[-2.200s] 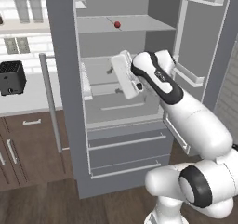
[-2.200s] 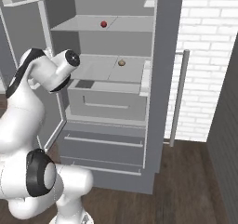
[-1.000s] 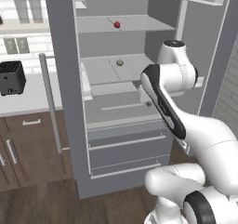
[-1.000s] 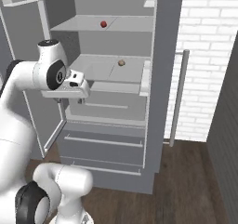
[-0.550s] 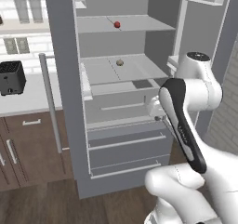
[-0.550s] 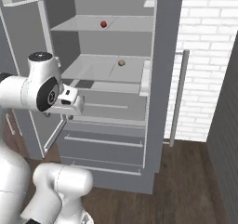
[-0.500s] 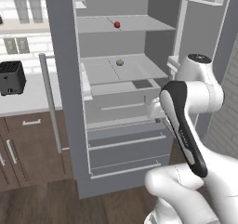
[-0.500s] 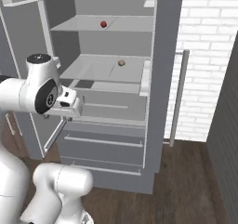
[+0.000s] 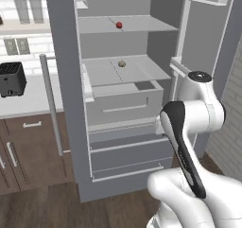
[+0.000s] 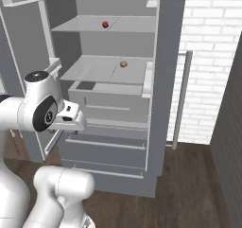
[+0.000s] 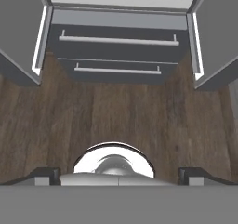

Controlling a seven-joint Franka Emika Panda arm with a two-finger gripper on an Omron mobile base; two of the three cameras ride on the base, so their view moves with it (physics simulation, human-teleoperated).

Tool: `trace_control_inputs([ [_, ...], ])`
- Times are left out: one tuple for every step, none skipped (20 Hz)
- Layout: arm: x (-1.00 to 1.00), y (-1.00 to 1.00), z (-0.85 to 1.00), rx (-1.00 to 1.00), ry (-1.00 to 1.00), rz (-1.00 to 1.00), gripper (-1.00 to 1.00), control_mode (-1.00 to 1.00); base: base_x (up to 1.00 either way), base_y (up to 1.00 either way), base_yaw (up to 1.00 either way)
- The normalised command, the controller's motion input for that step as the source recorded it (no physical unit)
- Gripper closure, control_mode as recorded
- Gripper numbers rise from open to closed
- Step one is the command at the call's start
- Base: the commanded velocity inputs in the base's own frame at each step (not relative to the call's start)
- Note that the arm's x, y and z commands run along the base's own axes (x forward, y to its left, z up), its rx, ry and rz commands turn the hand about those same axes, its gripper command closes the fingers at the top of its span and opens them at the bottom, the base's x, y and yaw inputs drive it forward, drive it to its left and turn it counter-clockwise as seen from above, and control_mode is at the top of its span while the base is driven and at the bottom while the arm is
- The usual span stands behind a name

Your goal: Take the strawberry from the fridge and place it on top of the pancake, located on the dining counter.

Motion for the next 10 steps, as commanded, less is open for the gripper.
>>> trace_control_inputs([
  [0.0, -0.22, -0.36, -0.01, 0.0, 0.0, -1.0, -1.0, 0.0, 0.0, 0.0],
  [0.0, -0.19, -0.21, 0.0, 0.01, 0.0, -1.0, -1.0, 0.0, 0.0, 0.0],
  [0.0, 0.0, -0.05, 0.0, 0.0, 0.0, -1.0, -1.0, 0.0, 0.0, 0.0],
  [0.0, 0.0, 0.0, 0.0, 0.0, 0.0, -1.0, -1.0, 0.0, 0.0, 0.0],
  [0.0, 0.0, 0.0, 0.0, 0.0, 0.0, -1.0, -1.0, 0.0, 0.0, 0.0],
  [0.0, 0.0, 0.0, 0.0, 0.0, 0.0, -1.0, -1.0, 0.0, 0.0, 0.0],
  [0.0, 0.0, 0.0, 0.0, 0.0, 0.0, -1.0, -1.0, 0.0, 0.0, 0.0],
  [0.0, 0.0, 0.0, 0.0, 0.0, 0.0, -1.0, -1.0, 0.0, 0.0, 0.0],
  [0.0, 0.0, 0.0, 0.0, 0.0, 0.0, -1.0, -1.0, 0.0, 0.0, 0.0],
  [0.0, 0.0, 0.0, 0.0, 0.0, 0.0, -1.0, -1.0, 0.0, 0.0, 0.0],
])
